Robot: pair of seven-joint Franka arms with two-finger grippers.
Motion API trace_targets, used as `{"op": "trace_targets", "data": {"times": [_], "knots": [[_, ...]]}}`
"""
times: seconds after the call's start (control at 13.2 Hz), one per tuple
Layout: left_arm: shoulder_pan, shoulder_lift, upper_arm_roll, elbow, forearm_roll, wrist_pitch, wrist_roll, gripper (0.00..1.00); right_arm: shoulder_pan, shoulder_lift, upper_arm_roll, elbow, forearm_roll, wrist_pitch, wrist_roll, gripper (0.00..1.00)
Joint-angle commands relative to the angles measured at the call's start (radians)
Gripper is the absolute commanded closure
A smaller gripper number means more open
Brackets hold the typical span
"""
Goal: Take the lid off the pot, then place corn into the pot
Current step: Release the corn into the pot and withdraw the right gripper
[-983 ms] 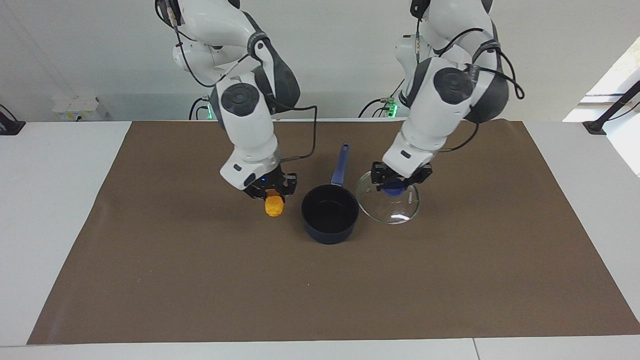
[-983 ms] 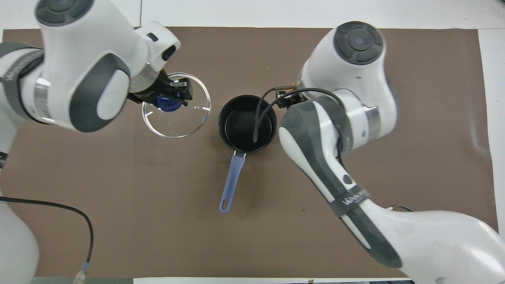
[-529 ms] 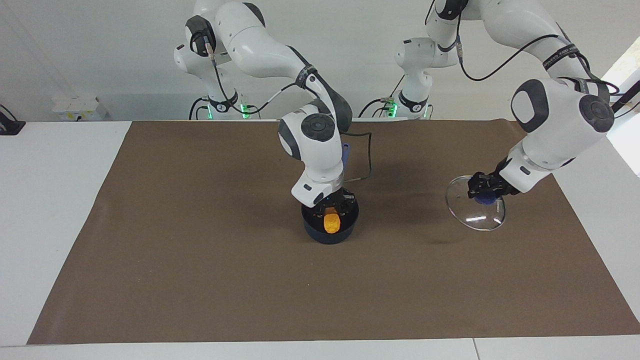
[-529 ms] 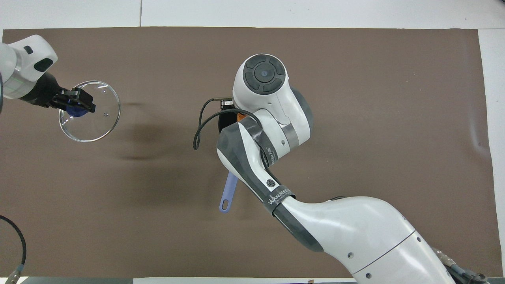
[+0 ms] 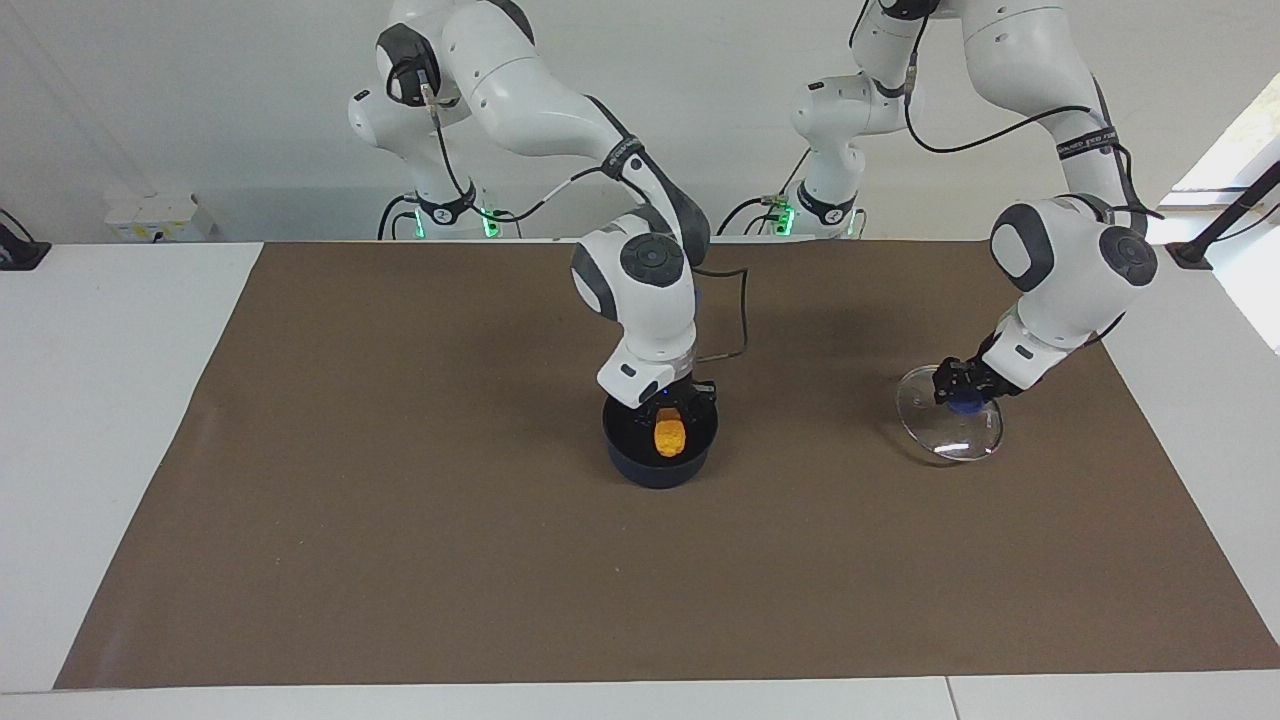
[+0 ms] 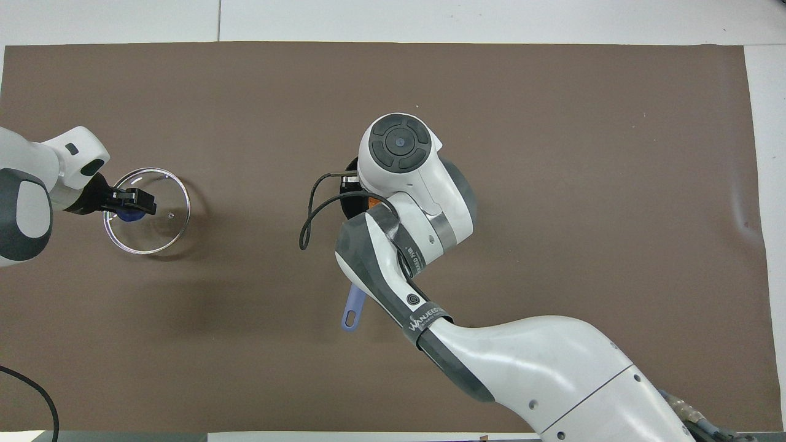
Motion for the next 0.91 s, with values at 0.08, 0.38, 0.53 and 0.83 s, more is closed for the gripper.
{"op": "trace_targets", "data": {"times": [0.08,0.38,0.53,0.83], "knots": [[0.01,-0.05,-0.005,-0.096,0.02,0.082,0.001,0.77,-0.012,-0.034,-0.006,0.065,0.0,-0.114,0.012,0.0],[0.01,-0.046,-0.005,-0.078,0.034,0.07,0.015,0.0,-0.106,-0.167,-0.06,0.087,-0.027,-0.272,-0.086,0.0],[-0.002,-0.047,-0.007,0.005,0.057,-0.009,0.015,0.0,-0.221,-0.253,-0.058,0.047,-0.031,-0.346,-0.195,0.0],[-0.03,-0.046,-0.007,0.29,0.063,-0.278,-0.046,0.0,-0.395,-0.394,-0.06,0.071,-0.041,-0.584,-0.365,0.0]]}}
